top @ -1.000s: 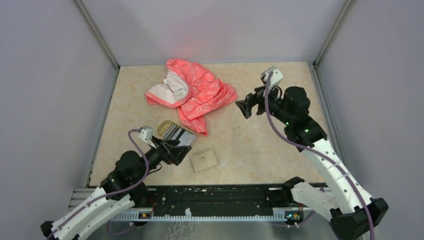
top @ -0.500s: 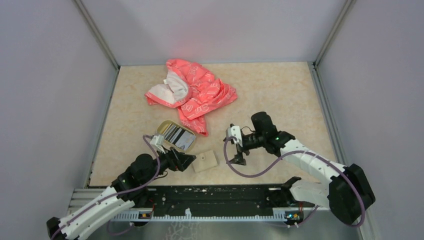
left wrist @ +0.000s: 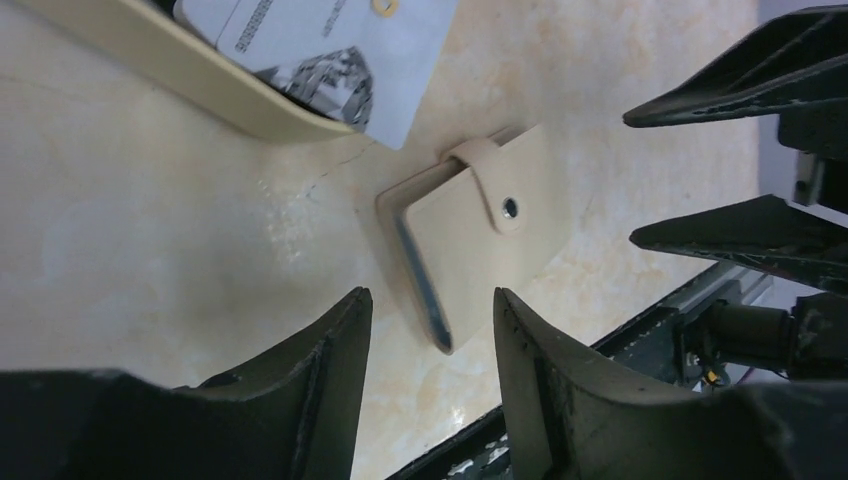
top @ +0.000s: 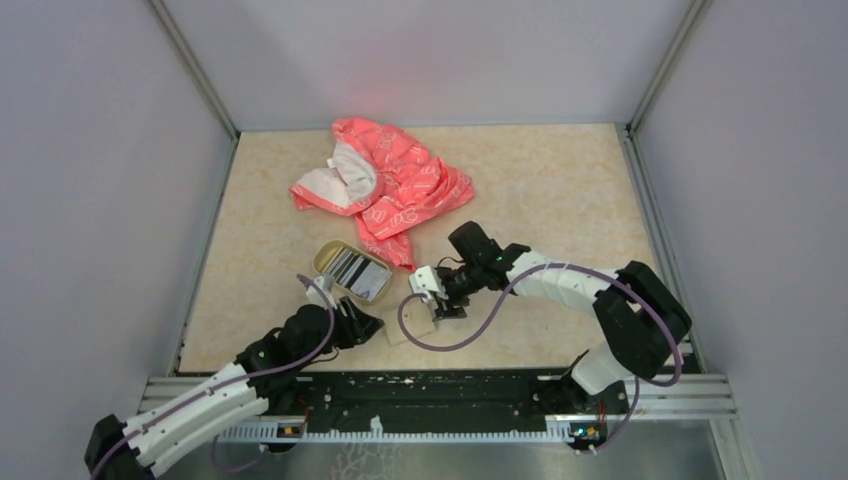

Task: Put the credit cards into the card holder
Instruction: Open the card holder at the center of the board.

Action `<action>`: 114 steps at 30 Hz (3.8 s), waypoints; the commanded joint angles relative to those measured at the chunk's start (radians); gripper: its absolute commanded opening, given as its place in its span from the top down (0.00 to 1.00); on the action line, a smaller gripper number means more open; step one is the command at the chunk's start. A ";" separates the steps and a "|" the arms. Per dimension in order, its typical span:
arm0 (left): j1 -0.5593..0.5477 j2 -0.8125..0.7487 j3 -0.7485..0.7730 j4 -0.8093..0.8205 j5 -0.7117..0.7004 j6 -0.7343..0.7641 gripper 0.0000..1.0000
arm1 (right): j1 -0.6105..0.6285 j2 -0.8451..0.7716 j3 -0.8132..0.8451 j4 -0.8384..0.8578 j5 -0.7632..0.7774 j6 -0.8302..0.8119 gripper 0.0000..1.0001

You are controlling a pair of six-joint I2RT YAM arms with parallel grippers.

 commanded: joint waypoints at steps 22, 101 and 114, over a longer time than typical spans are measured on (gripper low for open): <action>0.003 0.515 0.014 0.416 0.227 -0.037 0.71 | 0.220 0.074 -0.004 0.183 0.260 0.047 0.64; 0.003 0.819 0.004 0.738 0.416 0.034 0.97 | 0.393 0.211 0.078 0.004 0.678 -0.055 0.58; 0.003 0.814 -0.012 0.757 0.424 0.034 0.97 | 0.405 0.312 0.127 -0.054 0.652 -0.026 0.58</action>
